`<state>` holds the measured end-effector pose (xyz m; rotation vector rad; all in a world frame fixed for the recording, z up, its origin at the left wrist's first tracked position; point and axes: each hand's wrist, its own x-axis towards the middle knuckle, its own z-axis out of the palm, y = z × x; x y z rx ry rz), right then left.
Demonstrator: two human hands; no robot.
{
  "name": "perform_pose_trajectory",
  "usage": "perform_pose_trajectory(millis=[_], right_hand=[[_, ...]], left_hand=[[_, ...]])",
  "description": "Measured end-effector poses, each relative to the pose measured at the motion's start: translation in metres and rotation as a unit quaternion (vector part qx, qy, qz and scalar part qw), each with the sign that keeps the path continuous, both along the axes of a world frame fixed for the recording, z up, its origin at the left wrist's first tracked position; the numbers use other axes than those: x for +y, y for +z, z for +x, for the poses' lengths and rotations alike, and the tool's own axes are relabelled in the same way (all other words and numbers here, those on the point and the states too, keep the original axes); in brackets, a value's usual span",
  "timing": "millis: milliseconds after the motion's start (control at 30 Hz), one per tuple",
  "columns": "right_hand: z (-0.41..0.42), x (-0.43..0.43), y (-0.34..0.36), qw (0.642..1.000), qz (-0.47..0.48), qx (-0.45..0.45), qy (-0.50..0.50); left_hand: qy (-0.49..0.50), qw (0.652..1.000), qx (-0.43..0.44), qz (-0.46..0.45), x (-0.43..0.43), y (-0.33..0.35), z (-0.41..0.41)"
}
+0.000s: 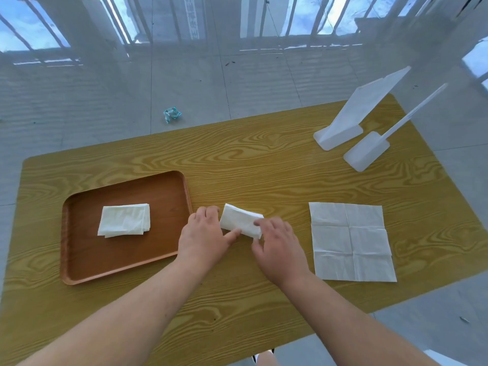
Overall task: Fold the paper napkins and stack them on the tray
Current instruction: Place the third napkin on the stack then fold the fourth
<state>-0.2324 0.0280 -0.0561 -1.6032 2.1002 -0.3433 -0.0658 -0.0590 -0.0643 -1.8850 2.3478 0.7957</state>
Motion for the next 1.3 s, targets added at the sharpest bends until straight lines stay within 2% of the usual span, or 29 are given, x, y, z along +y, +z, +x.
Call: perform_pose_trajectory(millis=[67,200,267,367,433,500,567,600,633,700,833,900,967,1200,1233,1300], right_hand=[[0.003,0.007,-0.007,0.998,0.043,0.021,0.043],[0.009,0.015,-0.016,0.997,0.068,0.002,0.045],[0.012,0.017,-0.016,0.996,0.072,-0.042,0.026],[0.014,0.013,-0.012,0.977,0.085,-0.168,-0.097],[0.014,0.004,-0.006,0.922,0.098,-0.296,-0.228],[0.015,-0.008,-0.001,0.821,0.118,-0.46,-0.318],[0.019,-0.022,0.007,0.719,0.128,-0.59,-0.345],[0.022,-0.029,0.011,0.689,0.13,-0.626,-0.342],[0.026,-0.036,0.014,0.678,0.132,-0.643,-0.331],[0.041,-0.053,0.02,0.696,0.14,-0.638,-0.3],[0.095,-0.085,0.023,0.777,0.17,-0.557,-0.239],[0.127,-0.098,0.021,0.825,0.182,-0.501,-0.189],[0.158,-0.11,0.019,0.855,0.19,-0.46,-0.143],[0.22,-0.147,0.021,0.909,0.174,-0.369,-0.084],[0.22,-0.149,0.02,0.925,0.169,-0.331,-0.079],[0.211,-0.148,0.017,0.966,0.143,-0.207,-0.057]], left_hand=[[0.039,0.999,0.003,0.037,-0.004,-0.001,-0.009],[0.055,0.994,0.027,0.092,-0.014,0.003,-0.023],[0.111,0.977,0.104,0.152,-0.017,0.006,-0.027],[0.232,0.909,0.266,0.222,-0.016,0.012,-0.027],[0.25,0.876,0.336,0.241,-0.015,0.018,-0.022],[0.247,0.849,0.383,0.266,-0.015,0.026,-0.013],[0.241,0.828,0.414,0.291,-0.016,0.035,0.001],[0.239,0.819,0.425,0.302,-0.018,0.038,0.009],[0.239,0.811,0.434,0.312,-0.019,0.041,0.019],[0.255,0.8,0.439,0.32,-0.021,0.044,0.042],[0.32,0.792,0.44,0.278,-0.027,0.041,0.104],[0.345,0.809,0.416,0.23,-0.031,0.037,0.141],[0.366,0.823,0.394,0.185,-0.036,0.032,0.179],[0.368,0.863,0.337,0.081,-0.066,0.02,0.241],[0.356,0.88,0.308,0.07,-0.068,0.018,0.24],[0.311,0.934,0.174,0.03,-0.067,0.015,0.237]])
